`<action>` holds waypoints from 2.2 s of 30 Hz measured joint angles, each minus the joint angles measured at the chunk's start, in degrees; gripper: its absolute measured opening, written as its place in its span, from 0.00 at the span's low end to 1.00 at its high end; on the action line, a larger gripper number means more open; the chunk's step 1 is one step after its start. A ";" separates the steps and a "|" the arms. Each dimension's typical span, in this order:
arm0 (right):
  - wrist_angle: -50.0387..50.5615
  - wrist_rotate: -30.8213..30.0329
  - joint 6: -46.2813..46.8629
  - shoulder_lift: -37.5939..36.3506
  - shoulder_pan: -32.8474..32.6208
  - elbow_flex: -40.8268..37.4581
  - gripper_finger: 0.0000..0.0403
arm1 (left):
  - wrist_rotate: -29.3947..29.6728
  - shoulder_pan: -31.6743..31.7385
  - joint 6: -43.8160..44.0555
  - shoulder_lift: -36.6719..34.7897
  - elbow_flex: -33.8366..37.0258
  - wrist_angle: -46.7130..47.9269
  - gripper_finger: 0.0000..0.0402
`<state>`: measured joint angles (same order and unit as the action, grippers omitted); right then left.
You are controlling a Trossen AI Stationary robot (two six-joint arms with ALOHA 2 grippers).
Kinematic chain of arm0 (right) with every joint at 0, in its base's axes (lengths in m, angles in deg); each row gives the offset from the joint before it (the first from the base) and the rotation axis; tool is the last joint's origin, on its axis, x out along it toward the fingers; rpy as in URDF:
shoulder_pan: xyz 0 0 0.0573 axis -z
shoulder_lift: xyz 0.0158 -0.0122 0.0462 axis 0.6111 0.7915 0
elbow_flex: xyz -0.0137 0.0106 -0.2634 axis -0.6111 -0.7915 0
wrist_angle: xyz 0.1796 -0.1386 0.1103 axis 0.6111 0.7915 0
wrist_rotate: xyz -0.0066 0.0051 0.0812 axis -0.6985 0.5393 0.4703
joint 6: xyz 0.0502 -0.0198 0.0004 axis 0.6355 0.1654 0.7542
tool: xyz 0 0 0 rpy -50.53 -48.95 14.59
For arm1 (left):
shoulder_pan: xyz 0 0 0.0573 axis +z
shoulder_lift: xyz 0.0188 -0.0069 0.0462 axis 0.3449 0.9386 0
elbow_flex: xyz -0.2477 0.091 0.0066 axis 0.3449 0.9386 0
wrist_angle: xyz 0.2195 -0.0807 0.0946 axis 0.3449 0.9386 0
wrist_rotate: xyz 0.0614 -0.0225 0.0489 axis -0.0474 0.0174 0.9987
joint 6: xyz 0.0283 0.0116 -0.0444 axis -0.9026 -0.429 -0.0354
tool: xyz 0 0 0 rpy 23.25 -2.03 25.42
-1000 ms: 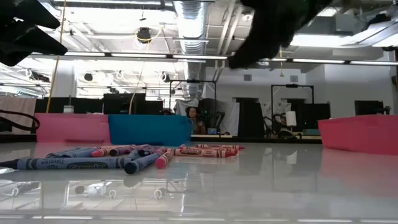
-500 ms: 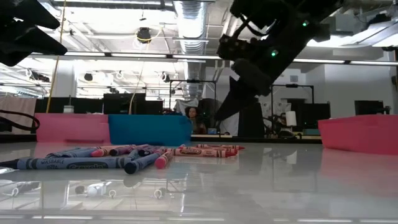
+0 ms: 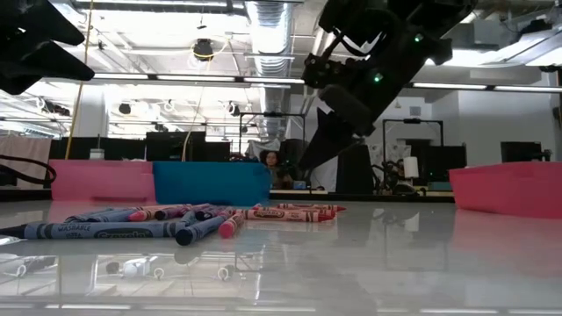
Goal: Sort crayons
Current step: Put the red crayon into the small red bin
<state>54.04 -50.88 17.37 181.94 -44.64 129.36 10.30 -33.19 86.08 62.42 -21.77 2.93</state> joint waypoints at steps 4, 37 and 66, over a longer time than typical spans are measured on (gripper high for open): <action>0.02 0.68 -0.04 0.00 1.36 0.00 0.46 | 0.00 -0.02 0.03 0.02 0.00 0.00 0.49; 5.13 7.13 6.04 8.26 4.67 0.31 0.20 | -1.37 -0.02 4.62 0.00 2.27 -0.24 0.49; 14.86 -2.22 37.38 -3.68 -2.10 -0.07 0.02 | -1.75 -0.02 5.80 0.00 2.27 -0.22 0.49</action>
<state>68.91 -53.10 54.74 178.26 -46.74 129.29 8.55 -33.21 91.88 62.42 -19.50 2.71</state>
